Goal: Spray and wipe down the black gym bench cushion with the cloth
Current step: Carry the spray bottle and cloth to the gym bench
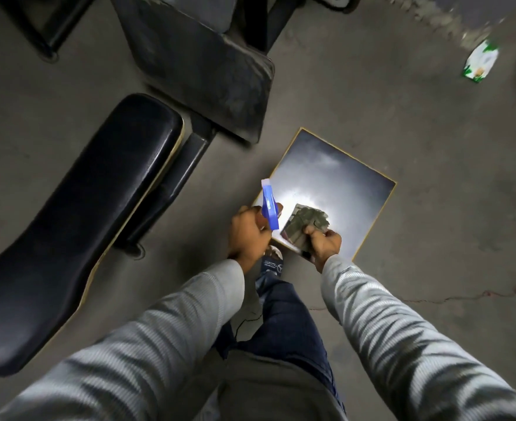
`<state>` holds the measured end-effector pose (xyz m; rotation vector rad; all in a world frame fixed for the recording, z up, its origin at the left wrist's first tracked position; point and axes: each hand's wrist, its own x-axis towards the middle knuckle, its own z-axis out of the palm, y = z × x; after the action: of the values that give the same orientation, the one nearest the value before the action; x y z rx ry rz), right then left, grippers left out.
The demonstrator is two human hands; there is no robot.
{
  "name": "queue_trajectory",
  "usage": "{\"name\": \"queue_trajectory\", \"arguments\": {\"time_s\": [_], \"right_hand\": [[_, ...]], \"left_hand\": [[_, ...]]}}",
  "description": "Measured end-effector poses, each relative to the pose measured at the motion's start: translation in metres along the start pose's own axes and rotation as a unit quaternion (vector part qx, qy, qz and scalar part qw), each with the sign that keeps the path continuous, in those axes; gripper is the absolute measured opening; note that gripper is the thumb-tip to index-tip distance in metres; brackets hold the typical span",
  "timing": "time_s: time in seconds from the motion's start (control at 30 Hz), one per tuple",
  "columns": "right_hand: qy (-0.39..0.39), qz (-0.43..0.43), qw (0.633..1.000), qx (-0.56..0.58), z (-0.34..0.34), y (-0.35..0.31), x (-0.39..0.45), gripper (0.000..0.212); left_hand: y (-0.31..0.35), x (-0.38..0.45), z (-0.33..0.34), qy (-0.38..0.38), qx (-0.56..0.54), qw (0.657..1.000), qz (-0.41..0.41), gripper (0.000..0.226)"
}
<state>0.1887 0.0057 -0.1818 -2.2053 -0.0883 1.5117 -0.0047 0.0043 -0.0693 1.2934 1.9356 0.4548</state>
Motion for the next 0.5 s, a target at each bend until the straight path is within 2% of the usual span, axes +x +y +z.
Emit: {"name": "queue_trajectory", "arguments": {"time_s": [0.07, 0.23, 0.4, 0.5], "right_hand": [[-0.022, 0.004, 0.999, 0.026, 0.01, -0.016, -0.05, 0.017], [-0.049, -0.02, 0.999, 0.007, 0.047, -0.017, -0.106, 0.028], [-0.102, -0.065, 0.992, -0.03, 0.102, -0.009, -0.157, 0.008], [-0.125, -0.09, 0.986, -0.067, 0.145, -0.004, -0.191, 0.007]], "left_hand": [[-0.006, -0.007, -0.015, 0.011, -0.023, 1.0, -0.016, 0.026], [-0.042, -0.013, -0.053, 0.059, -0.032, 0.995, -0.076, 0.04], [-0.081, -0.024, -0.119, 0.124, -0.083, 0.986, -0.08, 0.044], [-0.115, -0.034, -0.161, 0.161, -0.099, 0.977, -0.097, 0.038]]}}
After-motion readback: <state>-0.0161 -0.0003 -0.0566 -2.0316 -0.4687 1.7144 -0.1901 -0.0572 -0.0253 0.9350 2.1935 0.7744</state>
